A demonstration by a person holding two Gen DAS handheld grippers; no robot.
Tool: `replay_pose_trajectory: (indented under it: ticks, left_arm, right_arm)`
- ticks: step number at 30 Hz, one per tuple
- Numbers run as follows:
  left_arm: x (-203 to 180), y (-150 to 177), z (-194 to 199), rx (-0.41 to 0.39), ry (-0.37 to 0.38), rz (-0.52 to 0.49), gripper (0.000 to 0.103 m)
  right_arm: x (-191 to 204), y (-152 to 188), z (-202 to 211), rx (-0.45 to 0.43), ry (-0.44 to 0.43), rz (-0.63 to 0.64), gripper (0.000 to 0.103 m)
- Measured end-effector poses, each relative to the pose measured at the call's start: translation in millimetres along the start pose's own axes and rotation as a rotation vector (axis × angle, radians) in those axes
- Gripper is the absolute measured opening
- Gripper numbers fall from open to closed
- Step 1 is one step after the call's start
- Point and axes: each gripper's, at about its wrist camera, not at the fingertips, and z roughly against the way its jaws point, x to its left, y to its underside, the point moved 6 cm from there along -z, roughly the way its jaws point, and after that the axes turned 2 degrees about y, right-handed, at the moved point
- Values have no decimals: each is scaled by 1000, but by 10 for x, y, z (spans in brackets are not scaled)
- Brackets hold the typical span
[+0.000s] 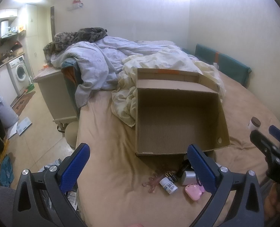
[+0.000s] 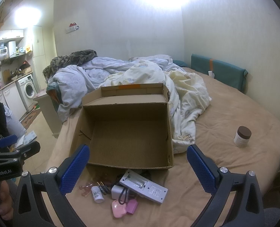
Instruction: Organize rigid objects
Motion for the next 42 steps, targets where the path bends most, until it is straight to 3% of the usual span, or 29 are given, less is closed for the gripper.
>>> replay_pose_trajectory:
  ticks: [33,38,42]
  left_arm:
    - [-14,21,-9,12,4,1,102]
    - [-1,79,-99,85,34,24,103]
    - [56,119,-183,133,9,34,103]
  right_arm:
    - [-37,-25,-10,7,8,-5,103]
    - [-41,-18,-14,12,5,-11,103]
    - [-78,46,-85,62,-10,-39,103]
